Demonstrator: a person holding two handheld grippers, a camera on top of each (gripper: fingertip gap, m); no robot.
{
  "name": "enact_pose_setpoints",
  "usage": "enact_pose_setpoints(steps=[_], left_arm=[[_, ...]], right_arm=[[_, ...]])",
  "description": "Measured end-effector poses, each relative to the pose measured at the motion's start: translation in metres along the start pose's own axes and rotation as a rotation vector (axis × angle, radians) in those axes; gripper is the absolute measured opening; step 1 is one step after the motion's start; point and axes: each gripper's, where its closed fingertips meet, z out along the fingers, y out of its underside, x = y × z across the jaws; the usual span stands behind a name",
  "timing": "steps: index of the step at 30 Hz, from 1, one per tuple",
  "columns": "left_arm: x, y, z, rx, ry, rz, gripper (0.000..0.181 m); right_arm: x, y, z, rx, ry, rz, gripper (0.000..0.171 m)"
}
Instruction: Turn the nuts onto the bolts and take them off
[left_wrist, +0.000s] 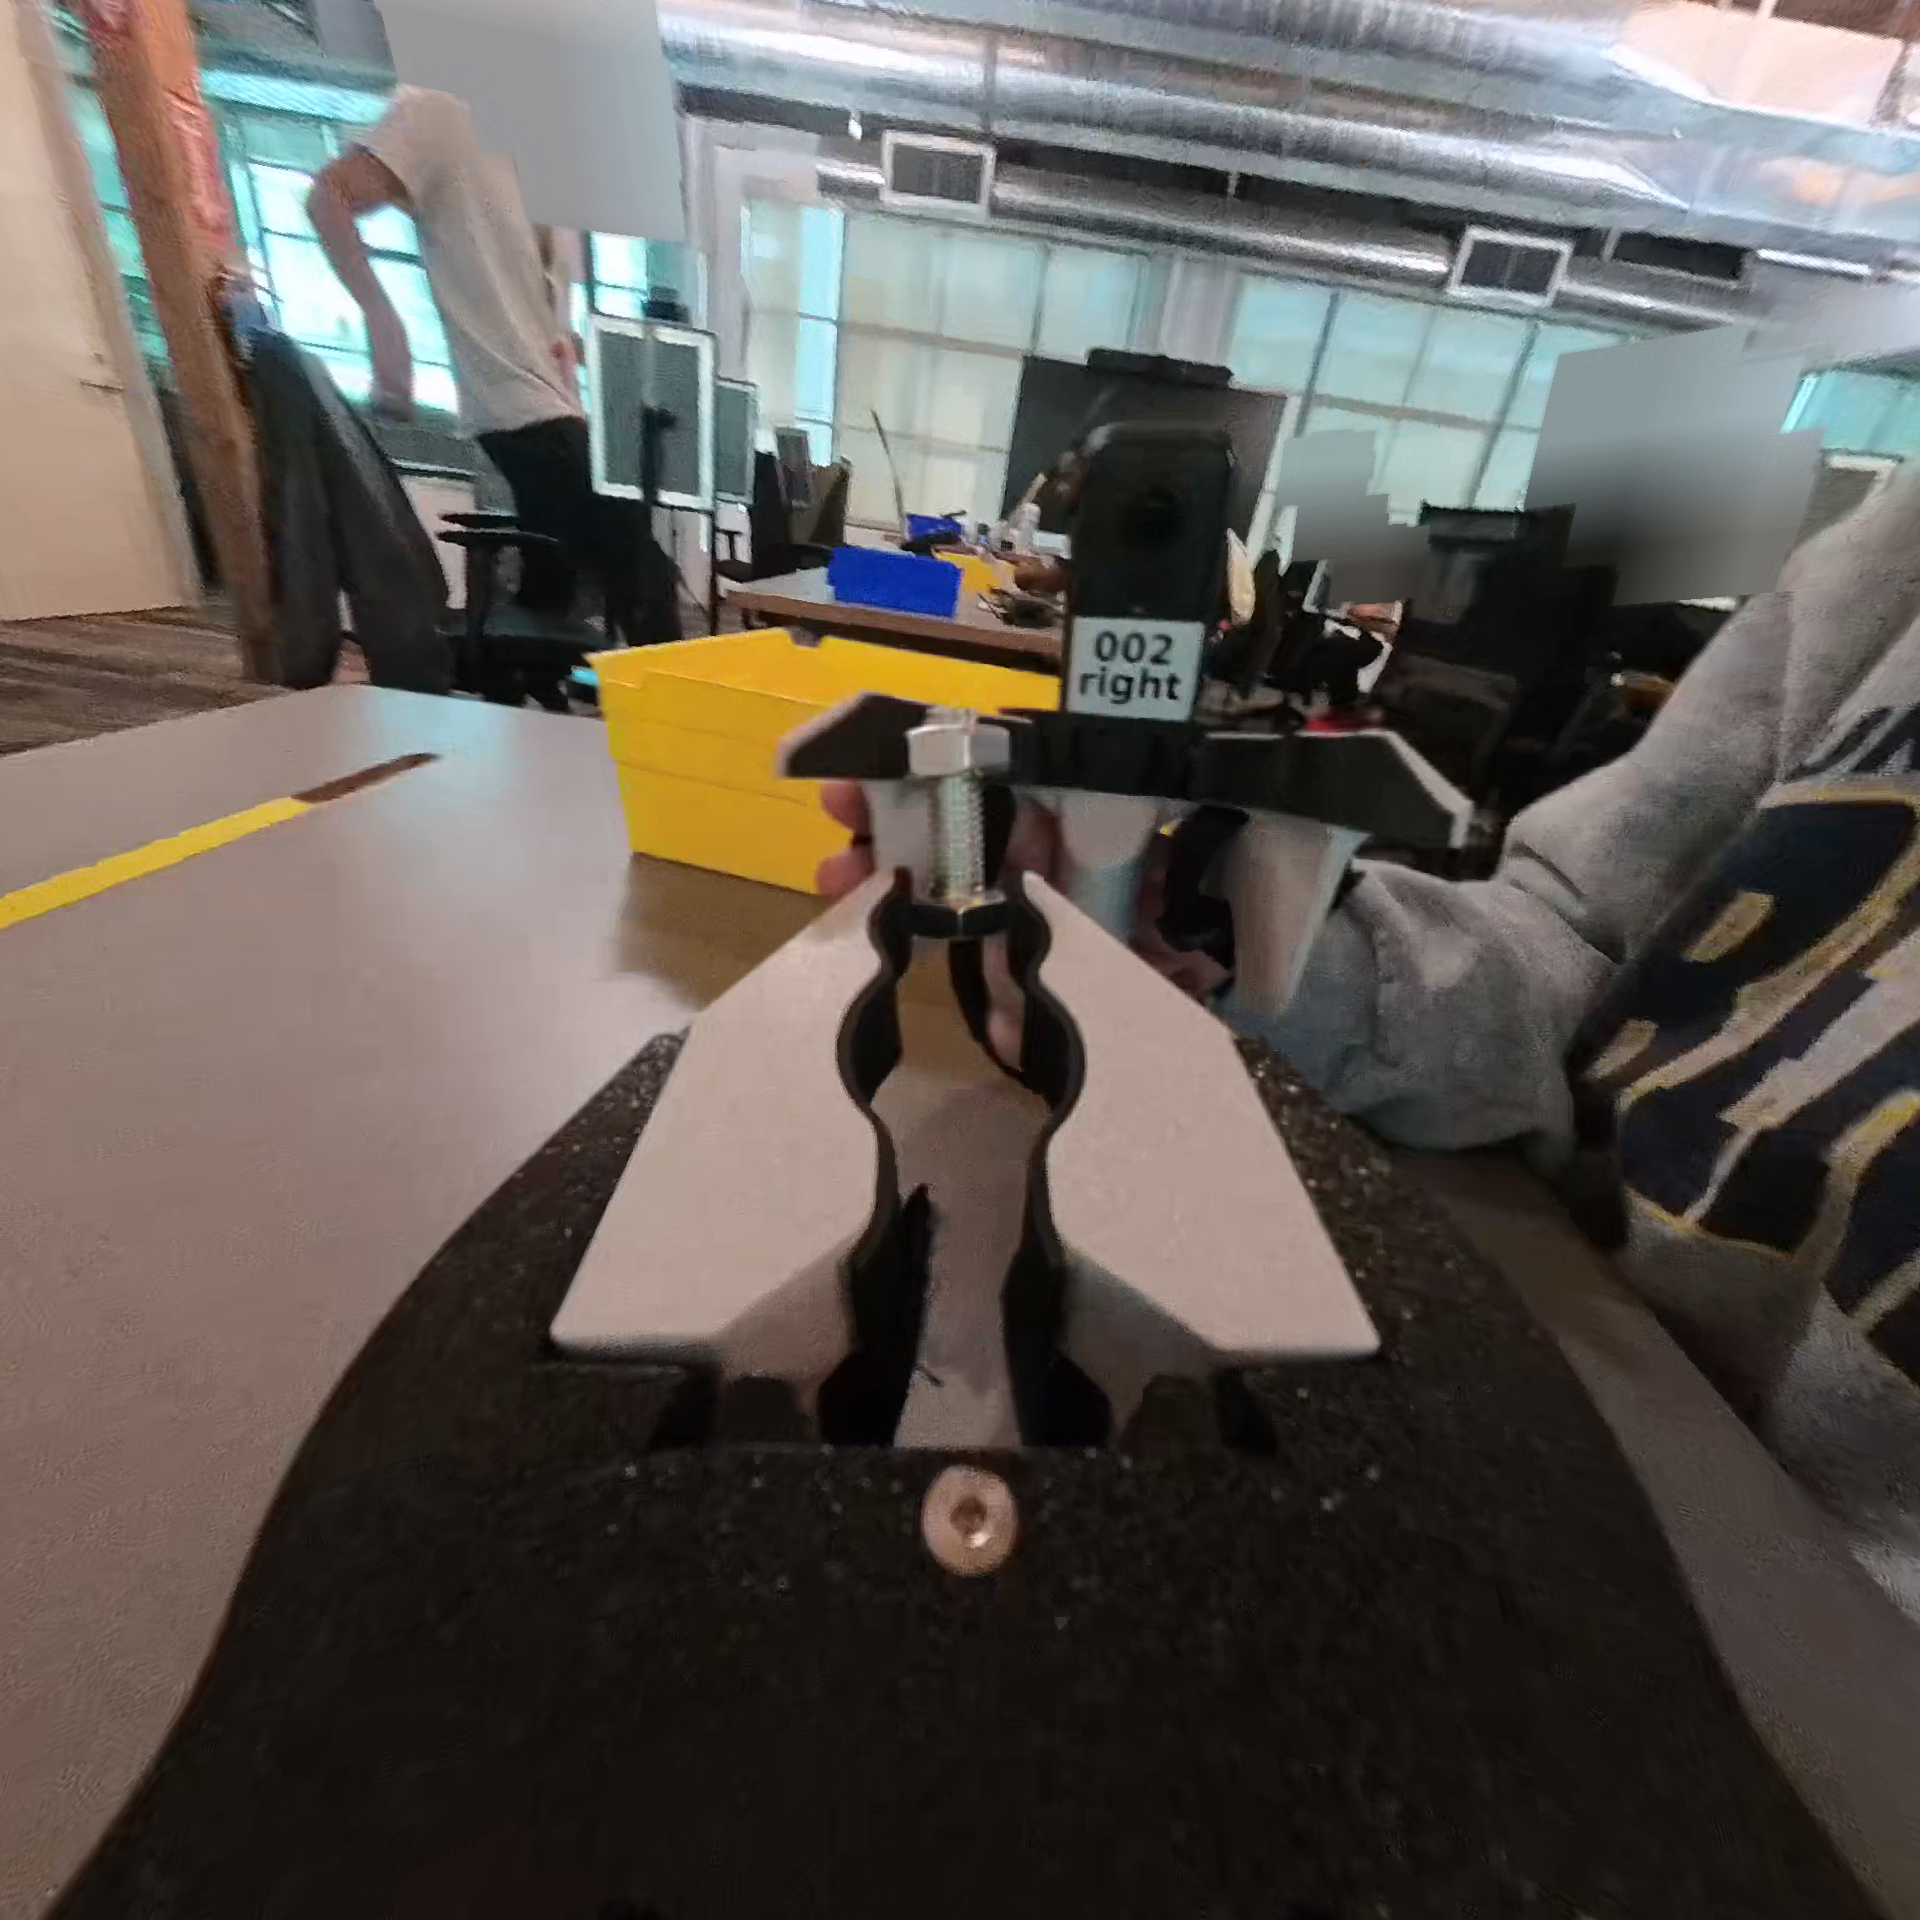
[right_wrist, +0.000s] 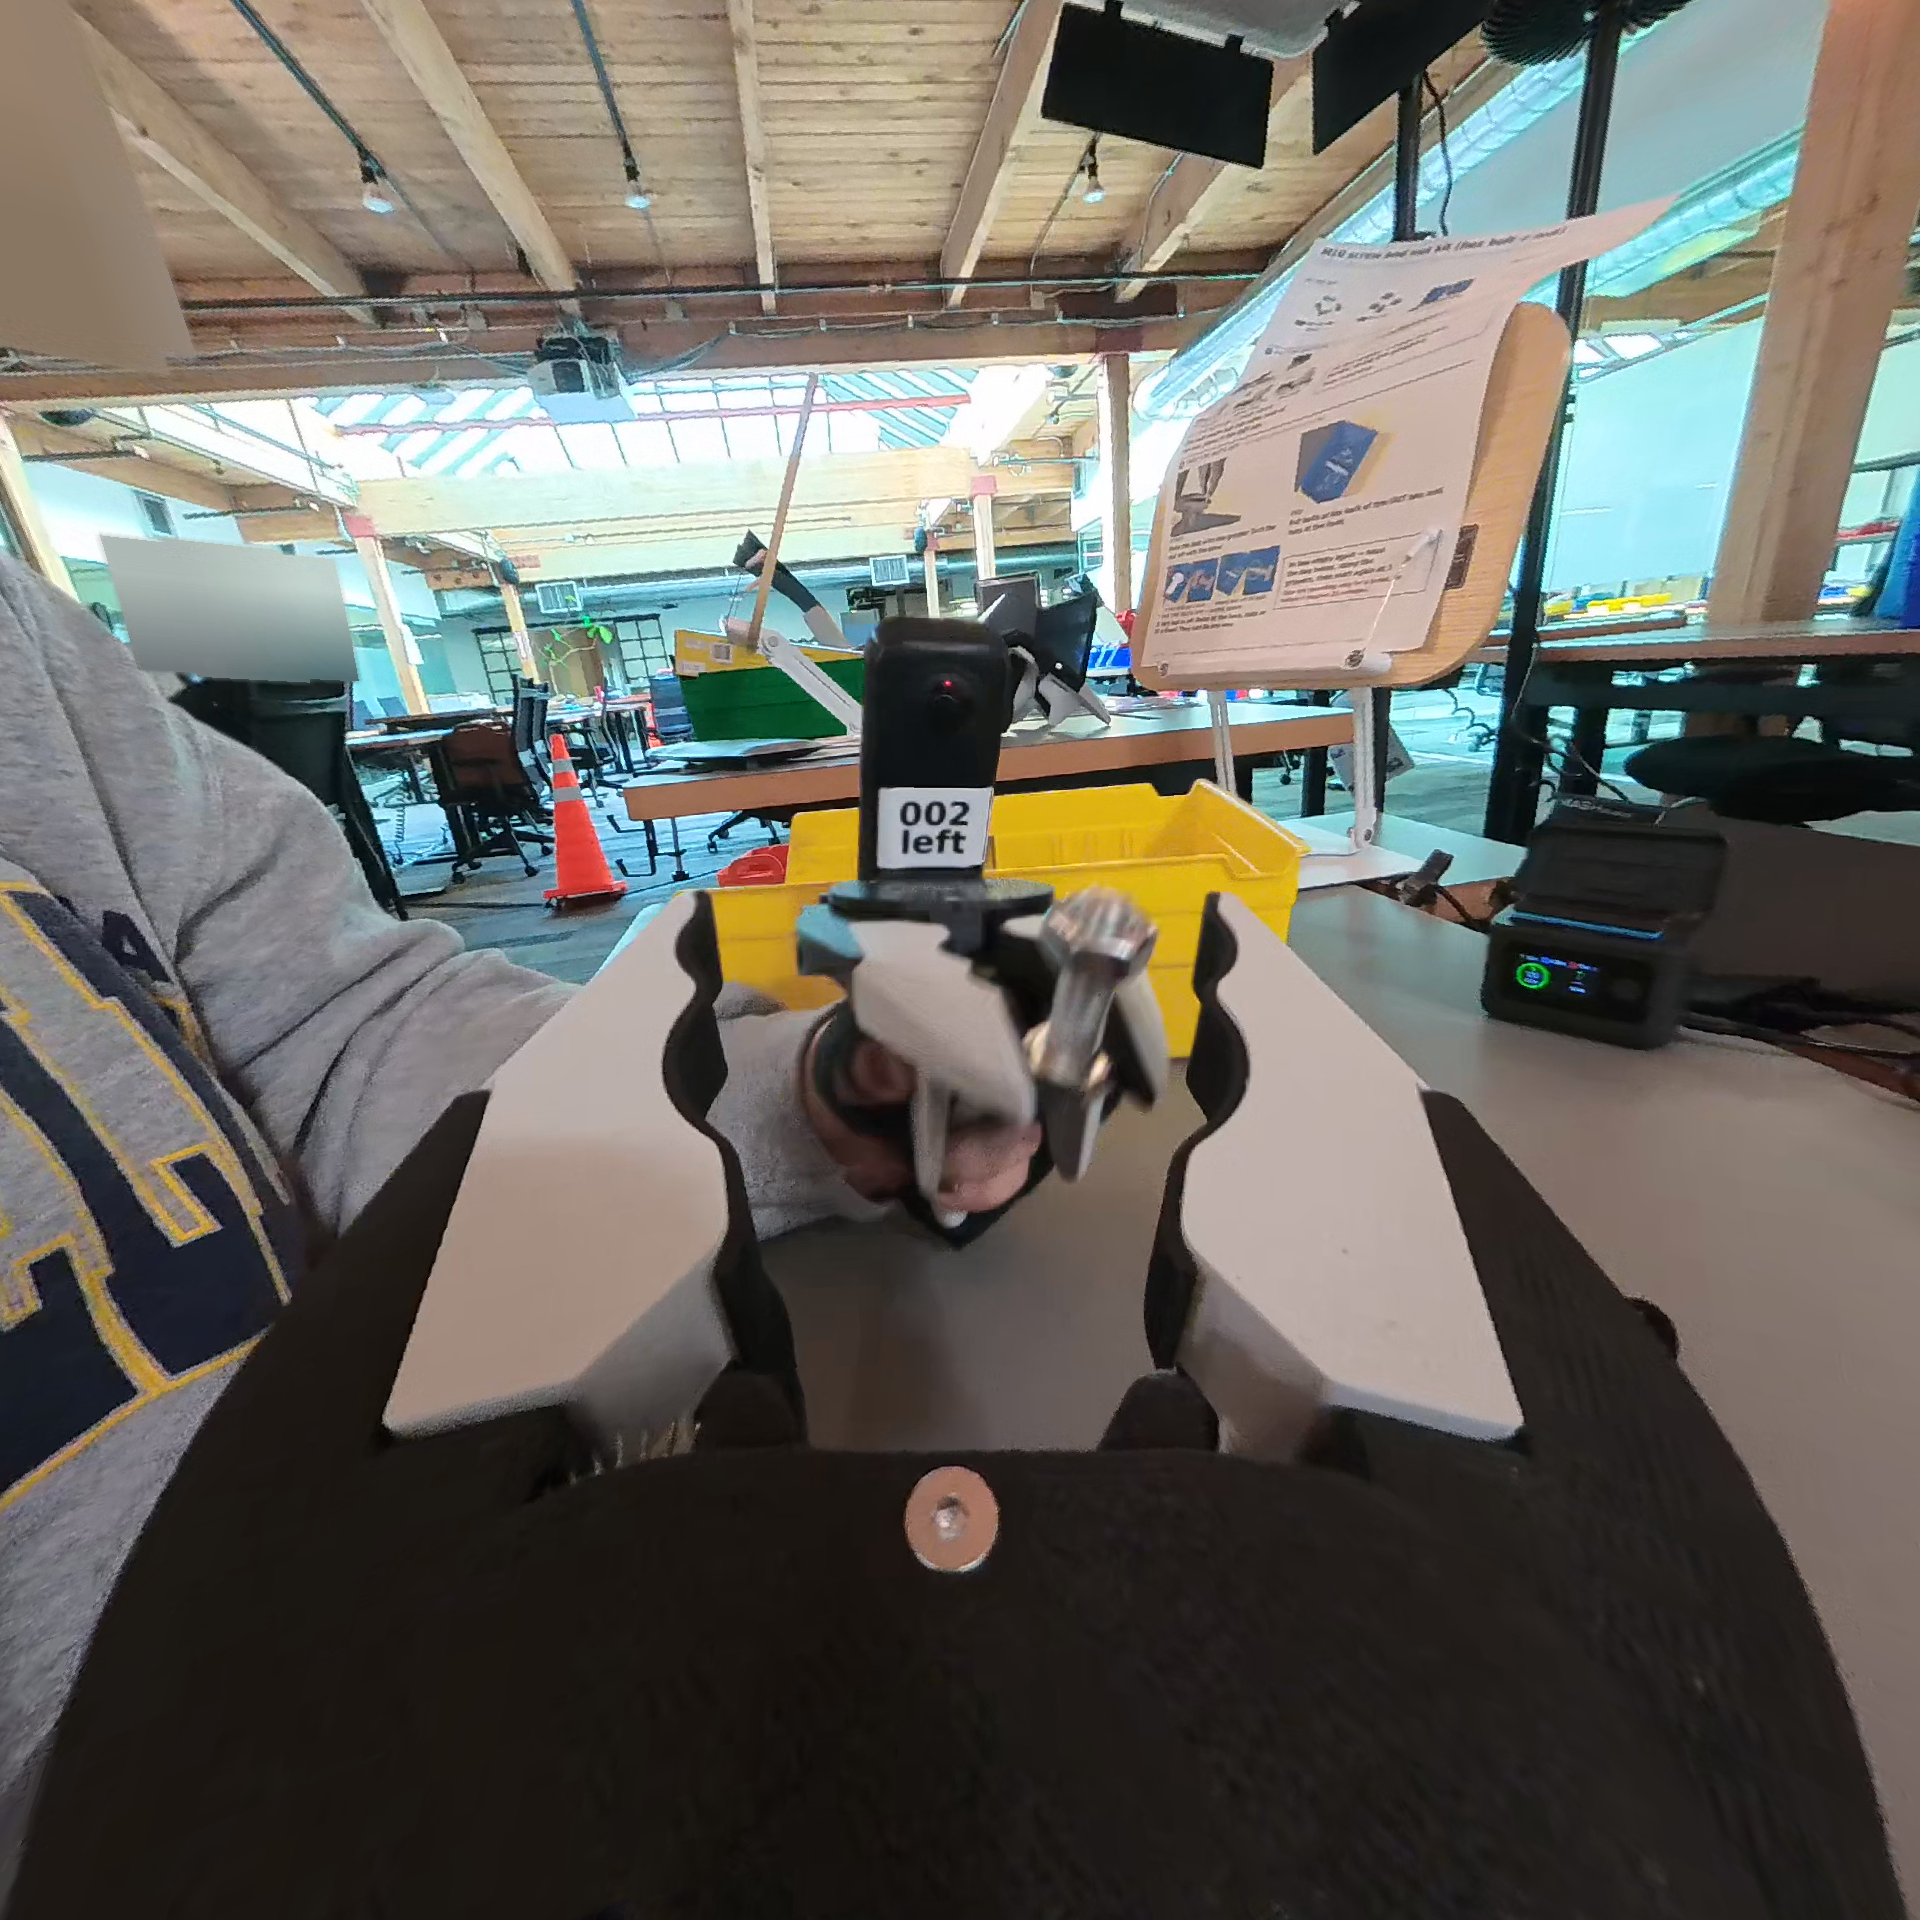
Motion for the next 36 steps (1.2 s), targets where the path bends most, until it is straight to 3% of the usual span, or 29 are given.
enact_pose_setpoints(steps=[4, 8, 10, 16, 19, 22, 25, 33, 36], left_arm=[[0.016, 0.015, 0.015, -0.069, 0.056, 0.019, 0.016], [-0.011, -0.007, -0.006, 0.065, -0.058, -0.033, 0.015], [-0.028, -0.013, -0.019, 0.114, -0.147, -0.042, 0.015], [0.006, 0.0, 0.003, 0.038, 0.047, -0.049, 0.015], [0.012, 0.008, 0.01, -0.012, 0.062, -0.023, 0.015], [-0.005, -0.005, -0.003, 0.073, -0.014, -0.048, 0.016], [-0.023, -0.02, -0.023, 0.172, -0.077, -0.103, 0.015], [0.01, 0.007, 0.006, -0.024, 0.053, -0.037, 0.016], [0.007, 0.002, 0.001, 0.002, 0.051, -0.055, 0.016]], right_arm=[[-0.007, 0.003, 0.003, -0.004, -0.035, 0.007, 0.088], [0.0, -0.001, -0.002, 0.018, -0.006, 0.008, 0.085], [0.001, -0.004, -0.006, 0.033, -0.011, 0.018, 0.075], [0.006, -0.004, -0.003, 0.059, 0.039, -0.01, 0.082], [-0.001, -0.002, -0.001, 0.051, -0.001, -0.014, 0.071], [0.004, -0.005, -0.004, 0.066, 0.027, -0.022, 0.072], [0.009, -0.01, -0.011, 0.089, 0.03, 0.011, 0.061], [0.003, 0.002, 0.0, 0.042, 0.014, 0.017, 0.068], [0.0, 0.003, 0.001, 0.036, 0.005, 0.009, 0.067]])
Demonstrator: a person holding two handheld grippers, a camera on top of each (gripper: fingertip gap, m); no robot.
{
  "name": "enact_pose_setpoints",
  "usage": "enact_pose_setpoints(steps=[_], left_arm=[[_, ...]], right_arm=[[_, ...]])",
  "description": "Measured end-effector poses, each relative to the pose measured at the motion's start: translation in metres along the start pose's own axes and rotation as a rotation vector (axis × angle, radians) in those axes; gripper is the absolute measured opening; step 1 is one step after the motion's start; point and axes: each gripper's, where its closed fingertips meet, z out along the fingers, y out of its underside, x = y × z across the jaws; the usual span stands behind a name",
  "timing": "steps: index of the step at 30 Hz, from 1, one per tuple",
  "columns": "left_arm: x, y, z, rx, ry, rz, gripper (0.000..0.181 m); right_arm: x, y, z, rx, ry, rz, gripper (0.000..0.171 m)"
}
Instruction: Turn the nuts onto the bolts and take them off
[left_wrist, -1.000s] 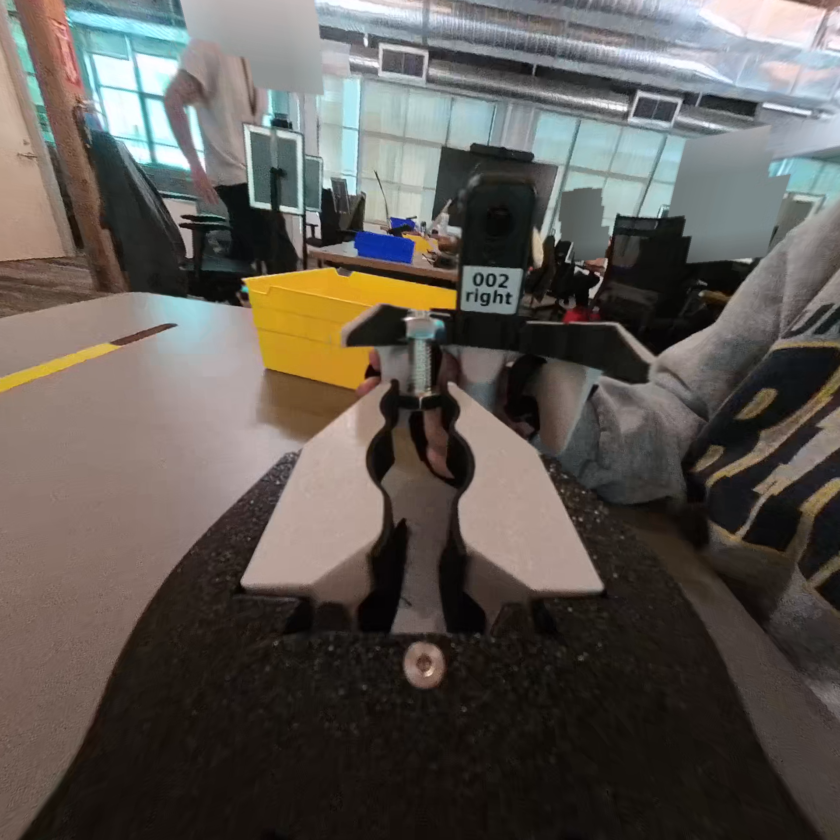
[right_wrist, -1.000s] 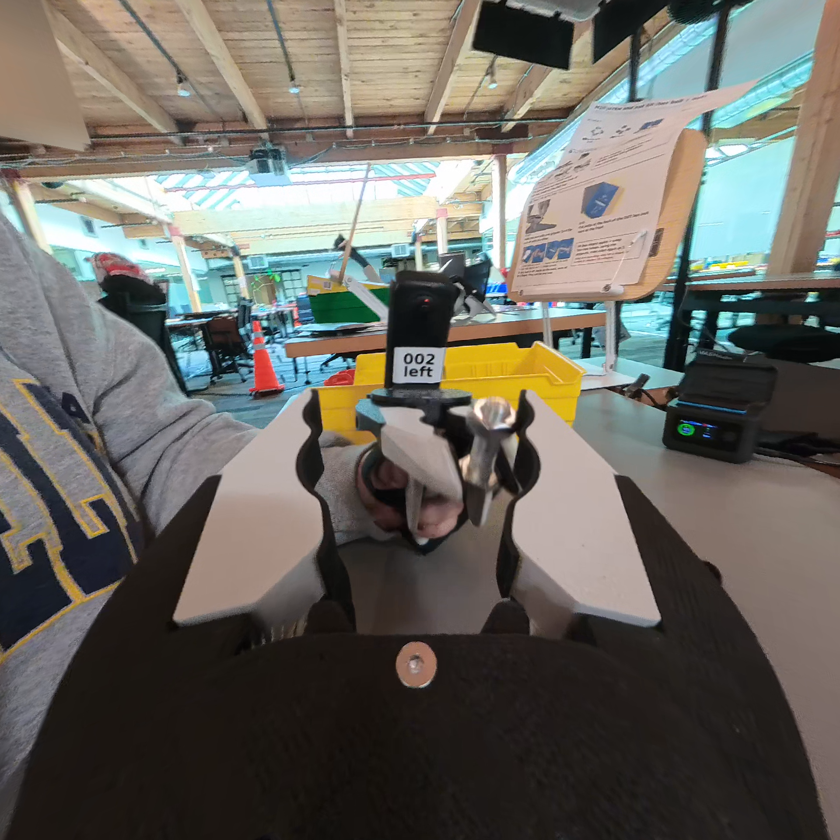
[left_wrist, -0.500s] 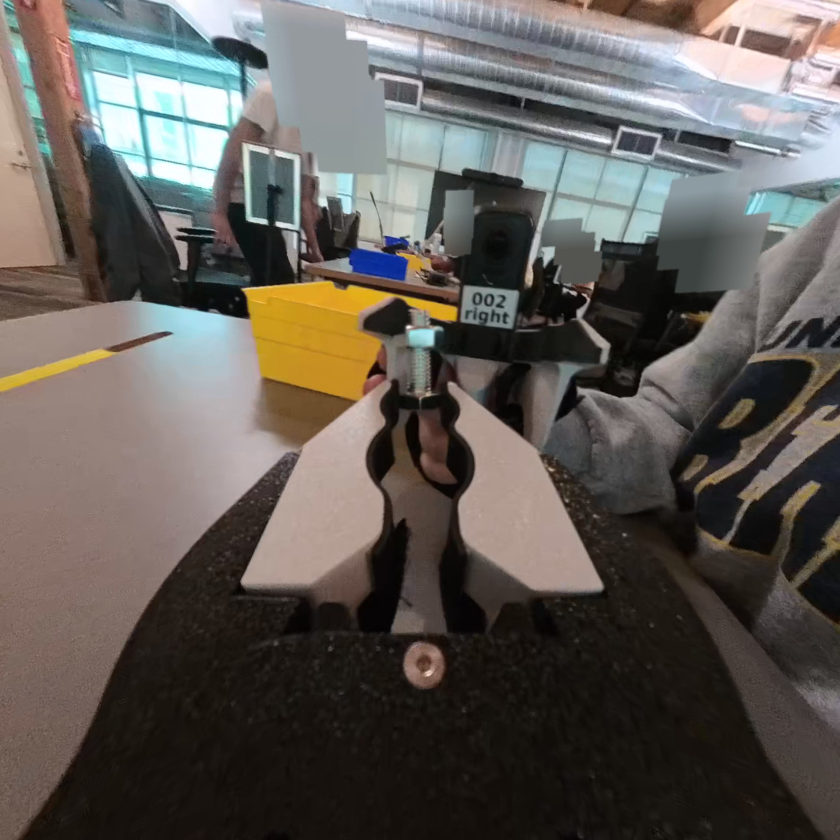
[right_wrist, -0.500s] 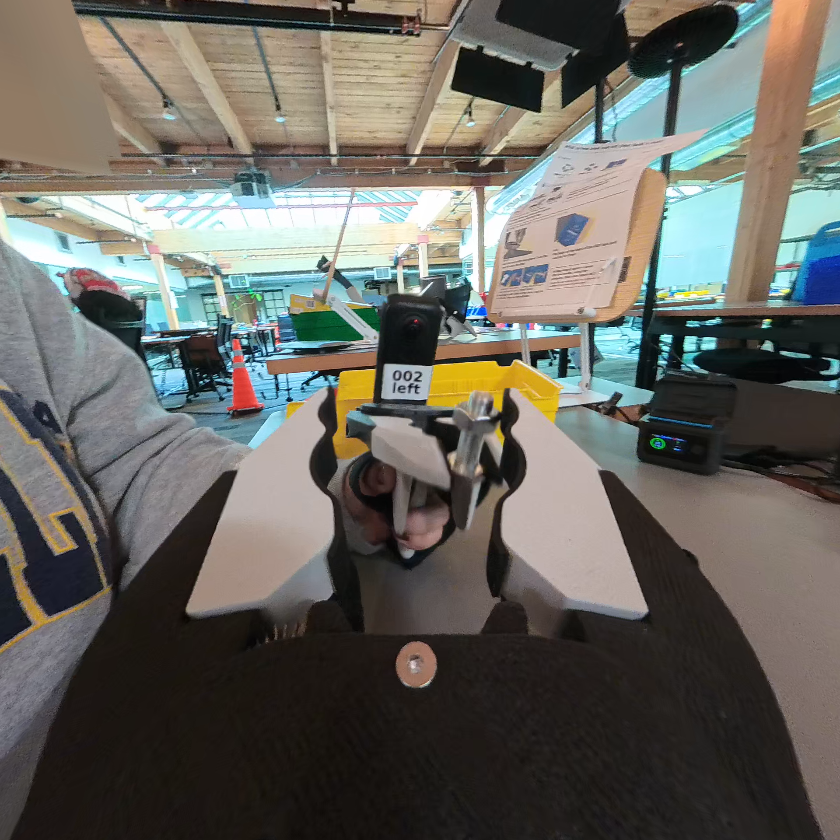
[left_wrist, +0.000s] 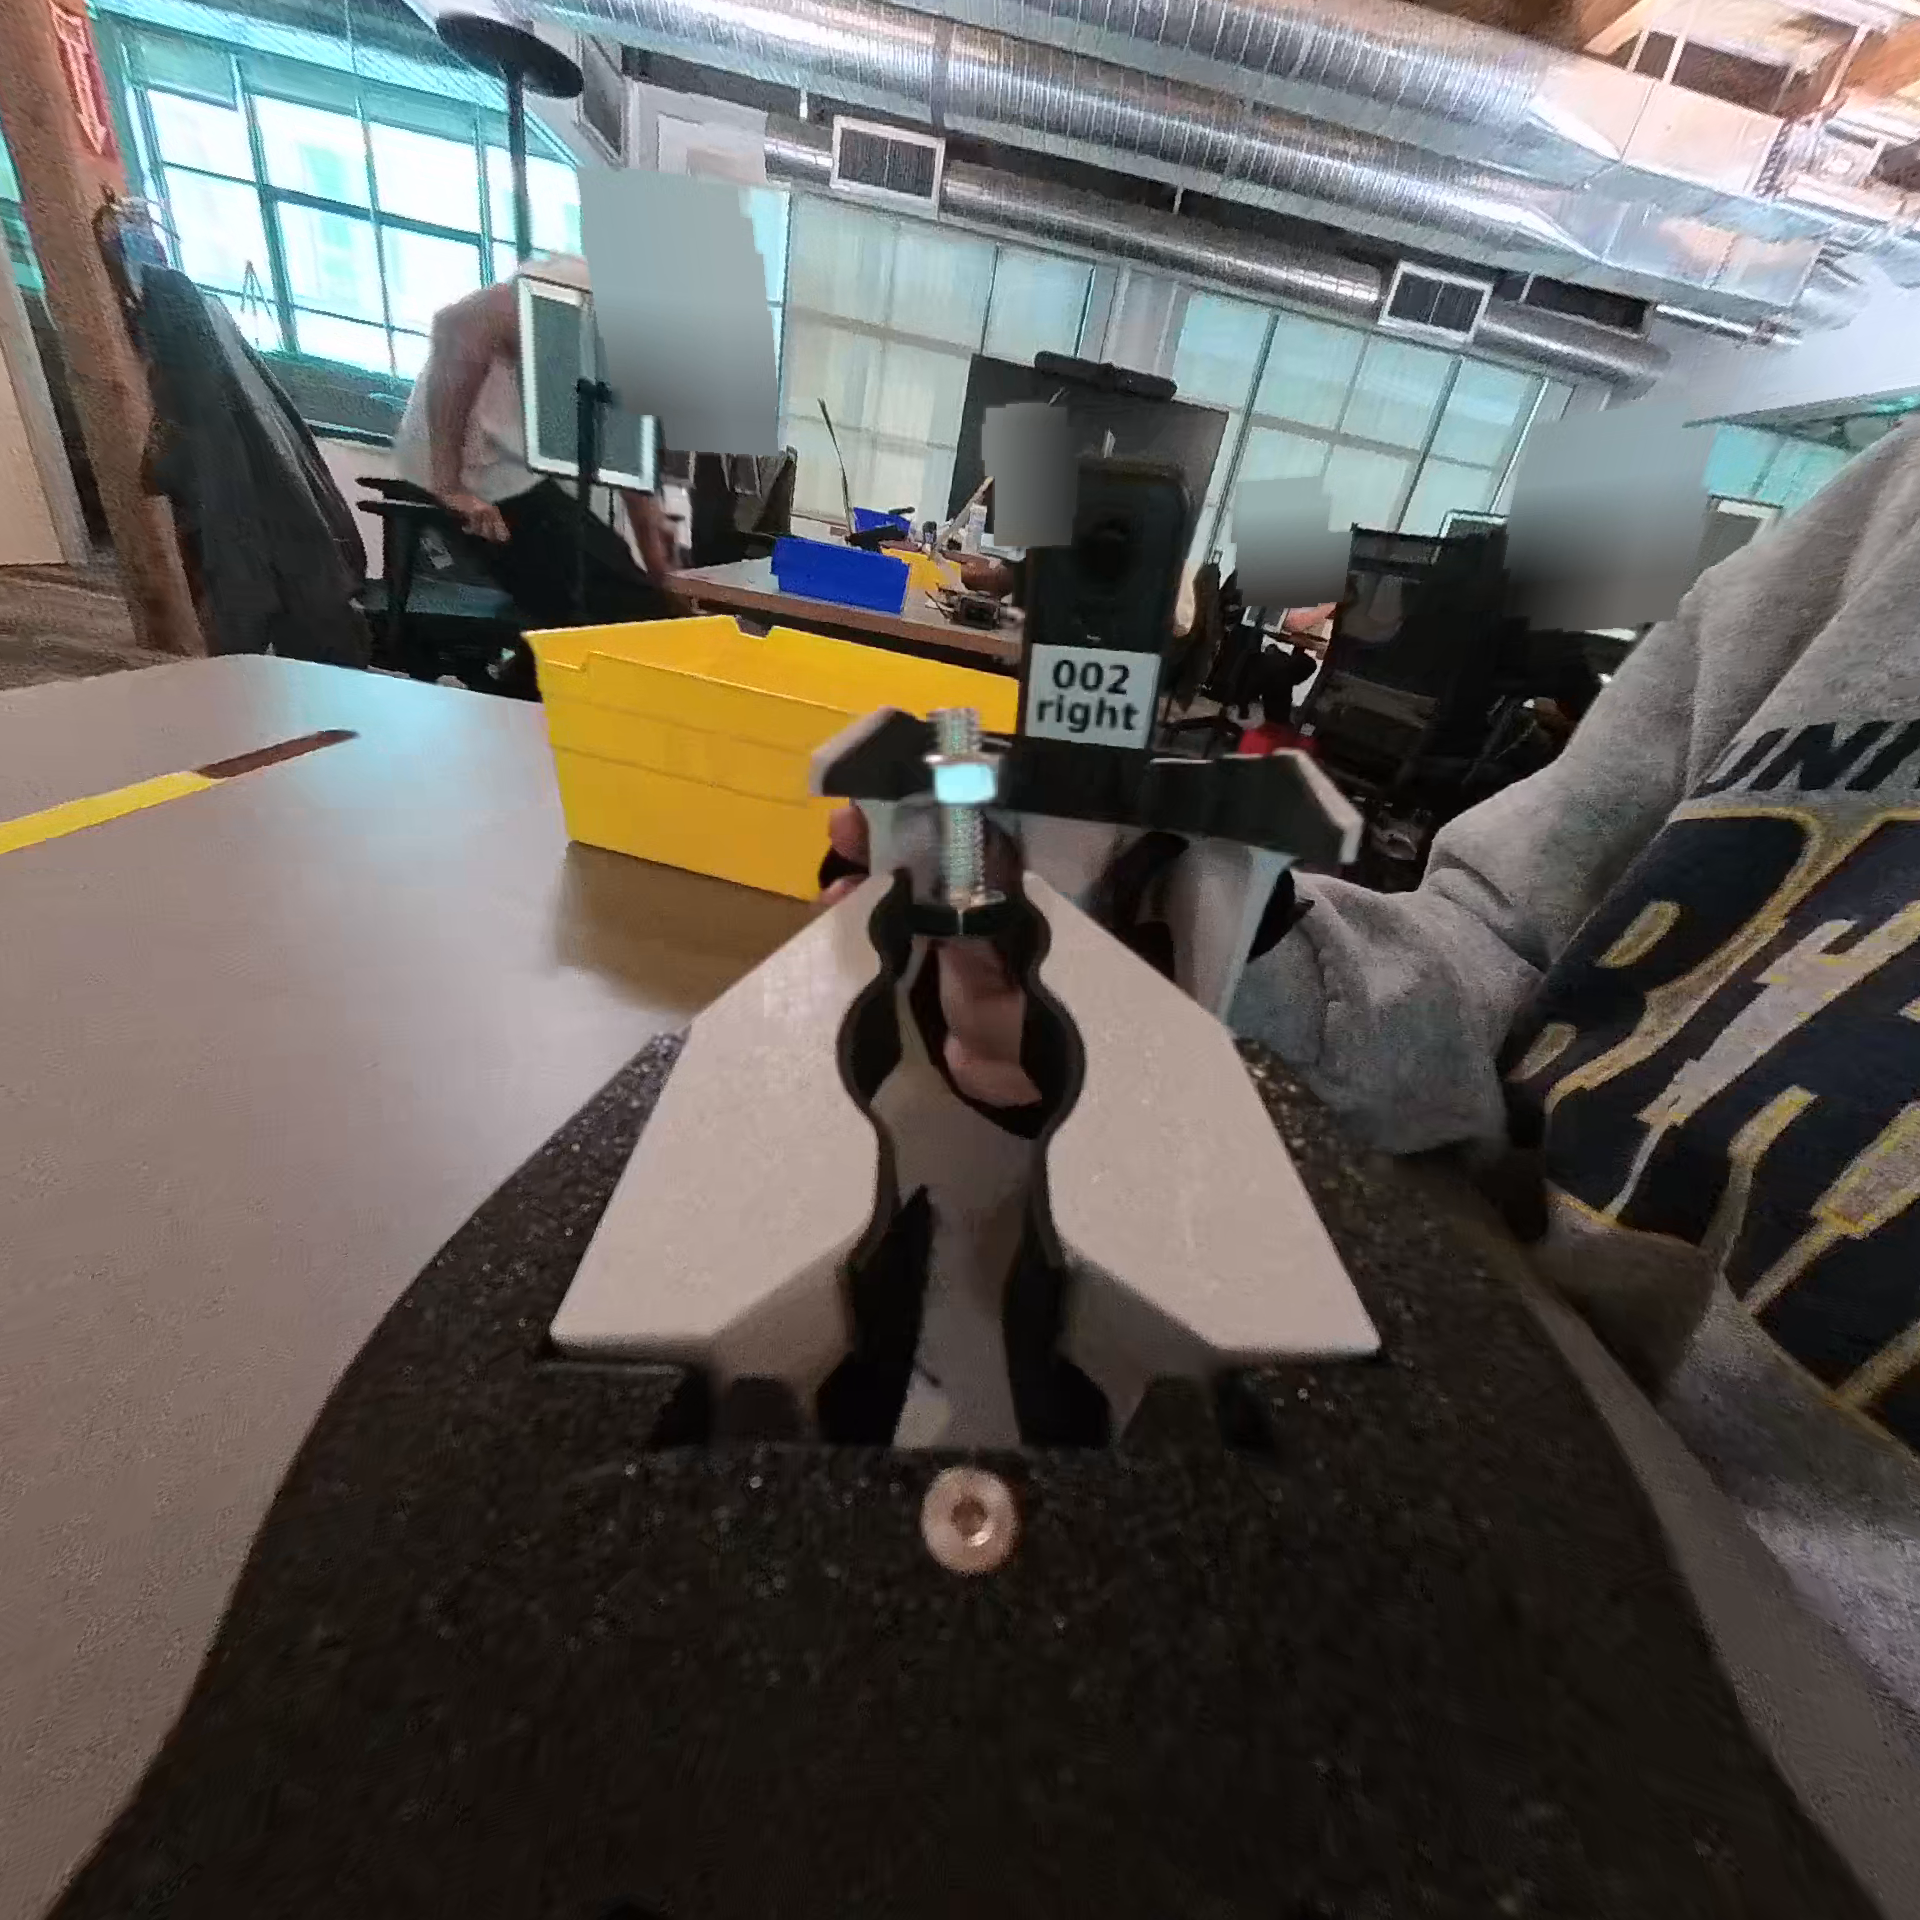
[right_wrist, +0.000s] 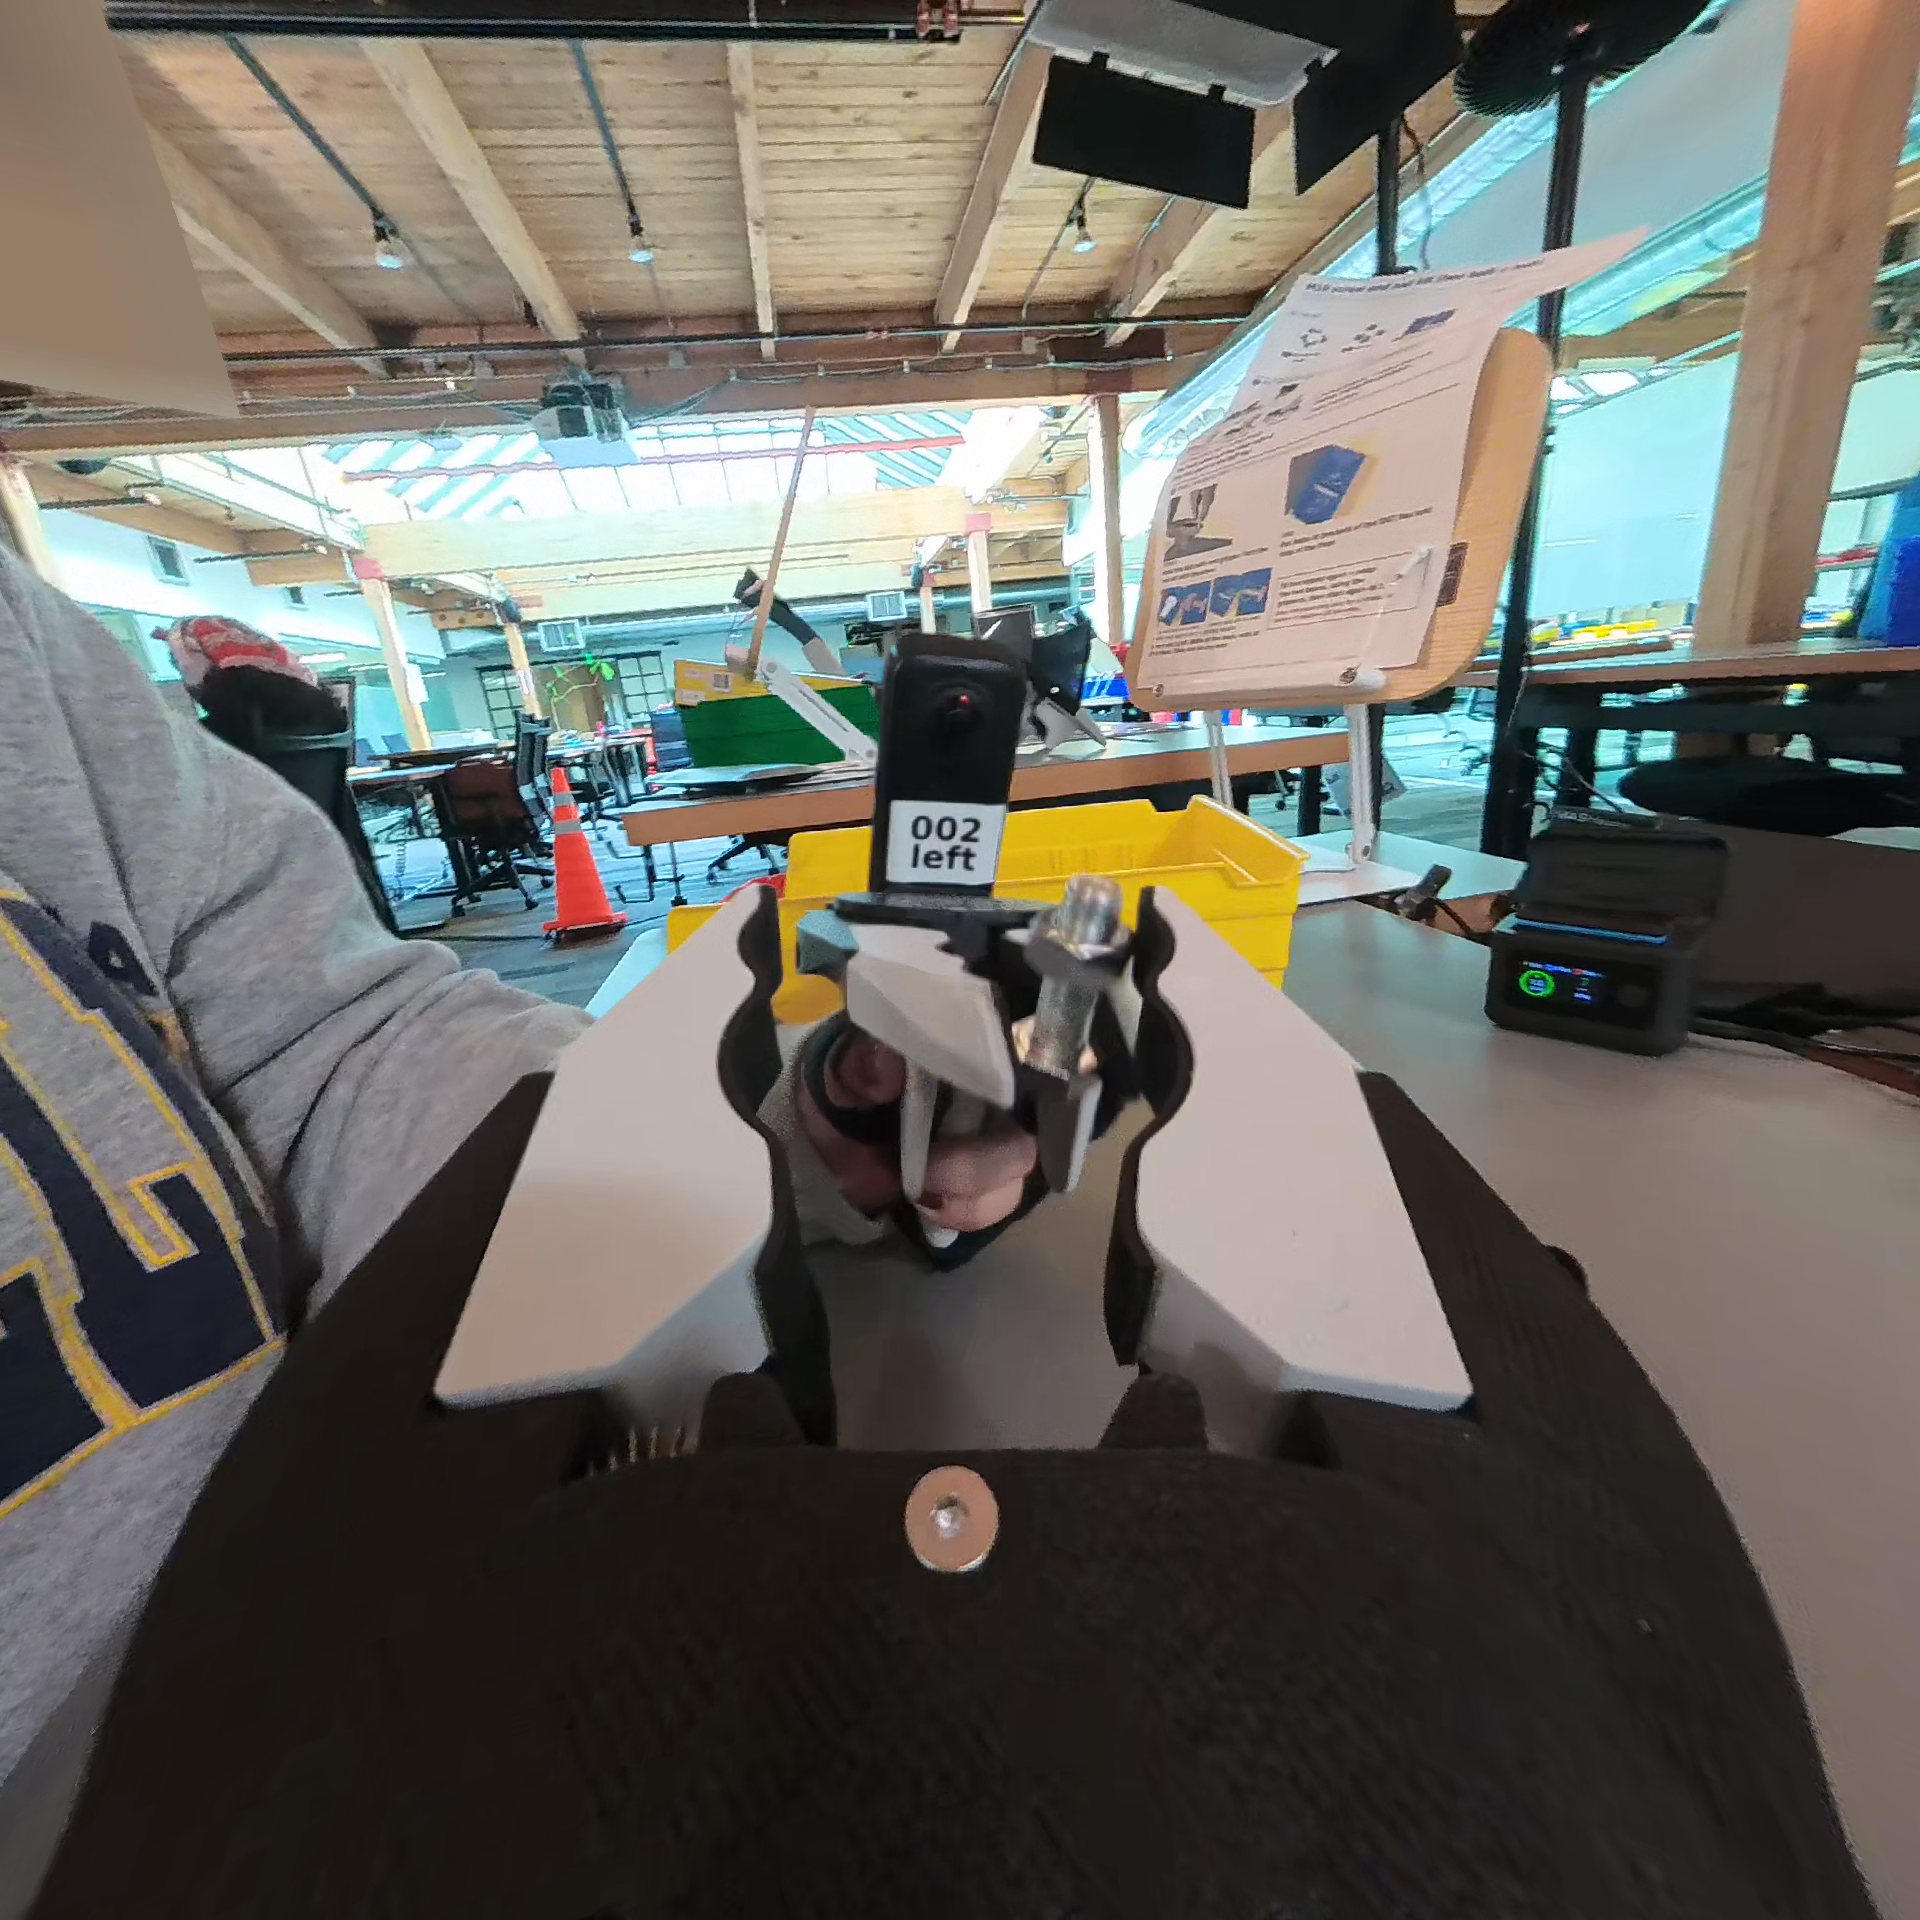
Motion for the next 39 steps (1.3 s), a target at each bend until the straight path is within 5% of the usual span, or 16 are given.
enact_pose_setpoints(steps=[5, 11, 16, 20, 27, 29, 34, 35, 37, 39], left_arm=[[-0.027, -0.02, -0.029, 0.108, -0.118, -0.029, 0.015], [0.007, 0.005, 0.0, -0.069, 0.022, 0.046, 0.015], [-0.017, -0.007, -0.014, 0.014, -0.115, 0.04, 0.015], [-0.032, -0.02, -0.034, 0.086, -0.165, -0.001, 0.015], [-0.004, 0.005, -0.006, -0.057, -0.04, 0.084, 0.016], [-0.001, 0.007, -0.003, -0.071, -0.026, 0.09, 0.016], [0.001, 0.003, -0.004, -0.046, -0.041, 0.177, 0.015], [0.001, -0.001, -0.004, -0.022, -0.06, 0.225, 0.019], [-0.015, -0.007, -0.005, -0.01, -0.205, 0.287, 0.083], [-0.035, -0.007, -0.01, -0.04, -0.369, 0.367, 0.112]], right_arm=[[0.007, -0.005, -0.006, 0.023, 0.018, 0.028, 0.064], [0.001, 0.001, 0.001, 0.005, -0.01, 0.041, 0.067], [0.005, 0.001, -0.001, -0.009, 0.007, 0.044, 0.076], [0.01, -0.007, -0.009, 0.017, 0.022, 0.05, 0.034], [0.024, -0.003, -0.013, -0.015, 0.116, 0.029, 0.024], [0.021, 0.001, -0.011, -0.045, 0.095, 0.027, 0.008], [0.016, -0.001, -0.01, -0.109, 0.095, -0.016, 0.007], [0.015, -0.005, -0.011, -0.126, 0.114, -0.057, 0.007], [0.014, -0.024, -0.017, -0.142, 0.198, -0.181, 0.007], [0.015, -0.051, -0.031, -0.159, 0.332, -0.304, 0.008]])
